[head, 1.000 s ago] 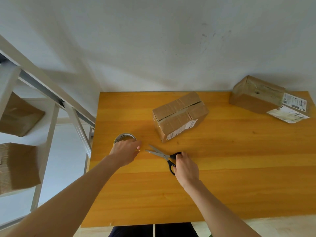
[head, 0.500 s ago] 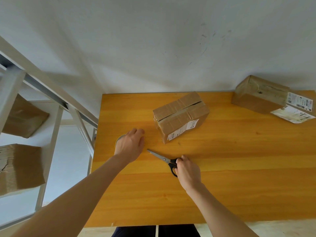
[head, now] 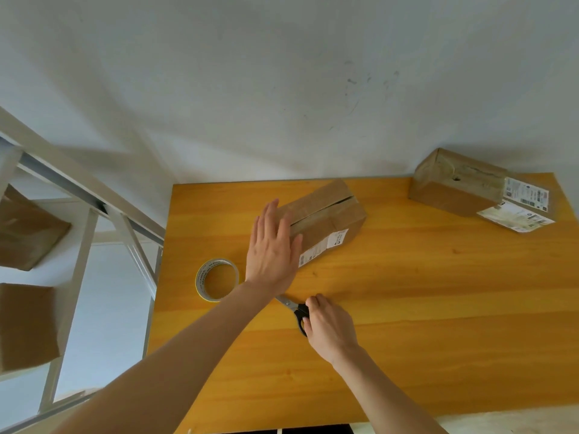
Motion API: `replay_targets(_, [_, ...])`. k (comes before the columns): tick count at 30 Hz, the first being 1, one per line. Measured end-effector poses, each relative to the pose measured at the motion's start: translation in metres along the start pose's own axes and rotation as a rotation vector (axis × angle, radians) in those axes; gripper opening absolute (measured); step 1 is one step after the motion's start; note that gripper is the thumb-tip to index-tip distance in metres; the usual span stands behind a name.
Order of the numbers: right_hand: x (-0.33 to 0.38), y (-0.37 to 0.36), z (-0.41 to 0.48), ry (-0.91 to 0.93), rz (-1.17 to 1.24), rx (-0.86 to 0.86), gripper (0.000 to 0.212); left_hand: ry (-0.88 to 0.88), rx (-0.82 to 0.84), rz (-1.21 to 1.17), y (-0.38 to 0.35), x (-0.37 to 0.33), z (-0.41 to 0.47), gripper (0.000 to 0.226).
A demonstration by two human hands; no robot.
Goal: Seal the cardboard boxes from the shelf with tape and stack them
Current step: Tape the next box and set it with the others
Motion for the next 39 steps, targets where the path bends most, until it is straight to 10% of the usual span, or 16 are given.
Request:
replay_targets(7, [-0.017,0.103,0.019,0.029,-0.050,-0.658,0.041,0.054,0.184,0.196,-0.038,-0.007,0.007,0.063])
replay_targets(13, [-0.022,0.112,0.061,0.192,-0.069,-0.284,0.072,-0.239,0.206,0.456,-0.031,0.008,0.018,0.066])
replay_targets(19, [-0.032,0.085,0.065,0.264,-0.134,-0.136,0.069,-0.171,0.177,0.455,-0.038,0.003,0.005,0.061])
replay_targets(31, [-0.077,0.091,0.050,0.343,-0.182,-0.117,0.058,-0.268,0.138,0.513,-0.031,0.005,0.009,0.073])
replay_targets(39, [-0.087,0.103,0.032,0.297,-0.225,-0.393,0.058,-0.126,0.183,0.498,-0.037,0.019,0.008,0.077])
Point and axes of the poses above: each hand's wrist, its own z-axis towards the middle knuckle, its own y-axis out of the back of the hand, x = y × z, the point moved 6 cm from there along z, towards the middle knuckle, and after that the axes turned 14 degrees about y, right-handed, at the moved point
